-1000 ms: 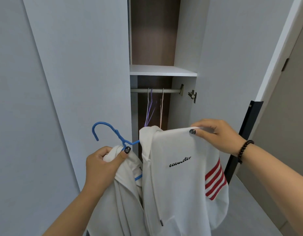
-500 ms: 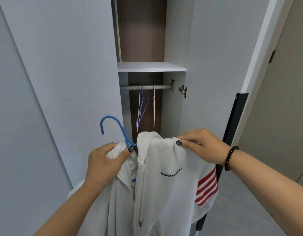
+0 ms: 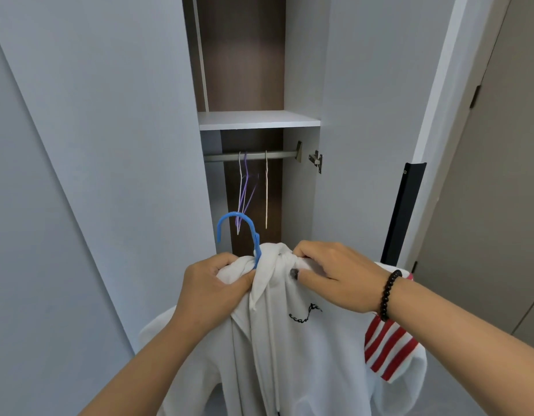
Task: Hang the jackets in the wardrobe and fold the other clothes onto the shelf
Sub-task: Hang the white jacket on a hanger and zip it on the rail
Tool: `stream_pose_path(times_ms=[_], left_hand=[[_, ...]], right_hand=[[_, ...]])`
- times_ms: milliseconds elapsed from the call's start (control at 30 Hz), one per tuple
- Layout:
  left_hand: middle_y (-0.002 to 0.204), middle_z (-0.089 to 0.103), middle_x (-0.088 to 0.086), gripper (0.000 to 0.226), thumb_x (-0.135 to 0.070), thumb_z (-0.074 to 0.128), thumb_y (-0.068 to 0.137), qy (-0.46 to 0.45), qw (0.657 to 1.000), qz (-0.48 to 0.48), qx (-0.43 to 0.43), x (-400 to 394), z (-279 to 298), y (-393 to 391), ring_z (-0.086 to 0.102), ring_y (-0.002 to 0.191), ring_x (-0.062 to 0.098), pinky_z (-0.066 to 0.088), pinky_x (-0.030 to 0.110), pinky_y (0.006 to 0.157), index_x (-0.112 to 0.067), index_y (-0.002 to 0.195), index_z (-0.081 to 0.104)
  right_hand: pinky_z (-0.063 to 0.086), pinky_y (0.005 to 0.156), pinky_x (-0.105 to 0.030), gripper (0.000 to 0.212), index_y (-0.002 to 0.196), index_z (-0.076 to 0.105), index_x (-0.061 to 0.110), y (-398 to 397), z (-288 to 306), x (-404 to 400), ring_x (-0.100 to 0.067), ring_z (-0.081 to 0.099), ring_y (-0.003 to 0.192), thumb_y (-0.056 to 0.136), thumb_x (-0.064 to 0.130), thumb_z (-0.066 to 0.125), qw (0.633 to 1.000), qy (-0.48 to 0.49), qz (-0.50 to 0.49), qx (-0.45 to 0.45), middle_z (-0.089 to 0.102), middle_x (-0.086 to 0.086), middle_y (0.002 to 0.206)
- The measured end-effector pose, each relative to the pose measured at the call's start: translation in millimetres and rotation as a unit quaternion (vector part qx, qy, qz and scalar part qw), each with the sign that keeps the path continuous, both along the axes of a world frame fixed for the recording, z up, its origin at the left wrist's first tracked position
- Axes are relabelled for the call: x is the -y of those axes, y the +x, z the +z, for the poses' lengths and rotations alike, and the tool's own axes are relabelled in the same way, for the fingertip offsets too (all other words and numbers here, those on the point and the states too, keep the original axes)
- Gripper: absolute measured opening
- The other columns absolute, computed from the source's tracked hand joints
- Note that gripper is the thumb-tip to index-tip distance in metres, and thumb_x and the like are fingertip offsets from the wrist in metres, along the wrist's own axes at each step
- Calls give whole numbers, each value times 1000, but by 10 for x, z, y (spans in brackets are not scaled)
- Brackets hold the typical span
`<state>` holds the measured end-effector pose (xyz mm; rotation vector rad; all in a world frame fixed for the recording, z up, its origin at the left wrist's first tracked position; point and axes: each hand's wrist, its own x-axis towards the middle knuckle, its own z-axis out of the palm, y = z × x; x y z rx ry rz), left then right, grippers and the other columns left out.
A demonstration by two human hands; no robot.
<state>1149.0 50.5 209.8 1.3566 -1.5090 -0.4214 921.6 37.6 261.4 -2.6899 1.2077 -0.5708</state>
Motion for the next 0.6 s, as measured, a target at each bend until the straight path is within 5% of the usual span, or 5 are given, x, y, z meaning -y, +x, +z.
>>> stream_pose_path(times_ms=[133, 333, 467, 600], left_hand=[[75, 67, -23, 22, -50, 80, 65, -19, 1000, 4, 3, 46, 2, -169, 62, 77, -1, 46, 7, 62, -36, 79, 70], [102, 68, -17, 30, -27, 73, 82, -77, 990, 80, 82, 90, -35, -490, 61, 95, 9, 50, 28, 84, -35, 111, 67], [104, 65, -24, 33, -18, 68, 87, -93, 993, 55, 48, -8, -139, -768, 61, 98, 6, 49, 25, 88, -36, 114, 64], [105, 59, -30, 29, -25, 71, 85, -150, 987, 56, 10, -118, -251, -948, 55, 103, 0, 37, 3, 91, -39, 108, 61]], right_hand=[[28, 48, -18, 24, 86, 39, 31, -76, -125, 9, -3, 43, 55, 94, 53, 38, 999, -24, -47, -11, 44, 14, 64], [29, 47, -21, 36, 66, 40, 28, -260, -410, 123, -9, 41, 49, 95, 49, 44, 979, 16, -158, 126, 45, 8, 55], [31, 46, -22, 40, 64, 44, 23, -380, -544, 193, -8, 38, 47, 93, 50, 48, 964, 43, -199, 172, 44, 8, 52], [29, 45, -21, 40, 61, 41, 26, -448, -641, 201, -7, 40, 46, 91, 52, 48, 958, 31, -224, 179, 44, 9, 51]])
